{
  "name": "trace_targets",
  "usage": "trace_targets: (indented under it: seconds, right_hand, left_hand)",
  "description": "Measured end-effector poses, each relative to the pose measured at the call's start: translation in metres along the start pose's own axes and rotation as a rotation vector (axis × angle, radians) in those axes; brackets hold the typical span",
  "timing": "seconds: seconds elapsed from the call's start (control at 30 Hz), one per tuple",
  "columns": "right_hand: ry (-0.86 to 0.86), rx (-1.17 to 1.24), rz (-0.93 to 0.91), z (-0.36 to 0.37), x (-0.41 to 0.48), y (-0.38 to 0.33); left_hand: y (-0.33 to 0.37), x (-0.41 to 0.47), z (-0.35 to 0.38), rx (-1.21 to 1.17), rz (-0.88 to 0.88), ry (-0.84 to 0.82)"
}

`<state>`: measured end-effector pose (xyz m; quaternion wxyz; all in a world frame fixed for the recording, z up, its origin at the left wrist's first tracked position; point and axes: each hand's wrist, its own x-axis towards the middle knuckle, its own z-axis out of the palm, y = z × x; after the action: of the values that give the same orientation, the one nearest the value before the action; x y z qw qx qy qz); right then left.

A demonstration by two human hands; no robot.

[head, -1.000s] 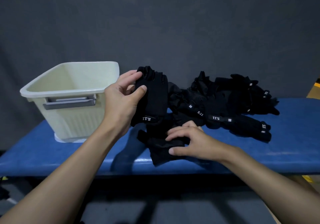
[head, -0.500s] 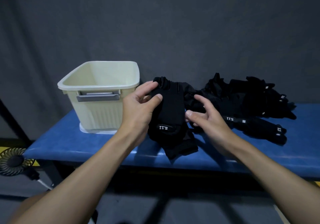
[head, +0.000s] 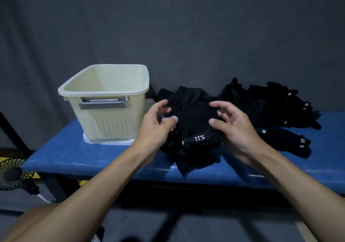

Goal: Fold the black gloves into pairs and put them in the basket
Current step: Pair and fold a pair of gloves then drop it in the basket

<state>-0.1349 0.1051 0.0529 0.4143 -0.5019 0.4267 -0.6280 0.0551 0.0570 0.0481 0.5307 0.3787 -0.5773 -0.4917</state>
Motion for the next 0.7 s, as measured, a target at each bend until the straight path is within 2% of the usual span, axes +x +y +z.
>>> trace_targets:
  seconds: [0.1, 0.2, 0.37, 0.6, 0.7]
  right_hand:
    - [-0.015, 0.006, -0.01, 0.0, 0.001, -0.004]
    - [-0.004, 0.017, -0.024, 0.0, 0.002, -0.006]
    - [-0.038, 0.127, -0.002, 0.001, 0.001, -0.01]
    - [-0.028, 0.118, 0.05, 0.002, -0.001, -0.006]
    - [-0.004, 0.024, 0.074, 0.005, -0.003, -0.004]
  left_hand:
    - [-0.003, 0.003, 0.002, -0.006, -0.087, -0.009]
    - [-0.002, 0.005, 0.002, -0.11, -0.208, -0.062]
    - [0.01, -0.002, 0.0, -0.287, -0.331, -0.282]
    - [0.016, -0.002, -0.004, -0.525, -0.275, -0.135]
    - [0.009, 0.001, -0.01, -0.448, -0.238, -0.081]
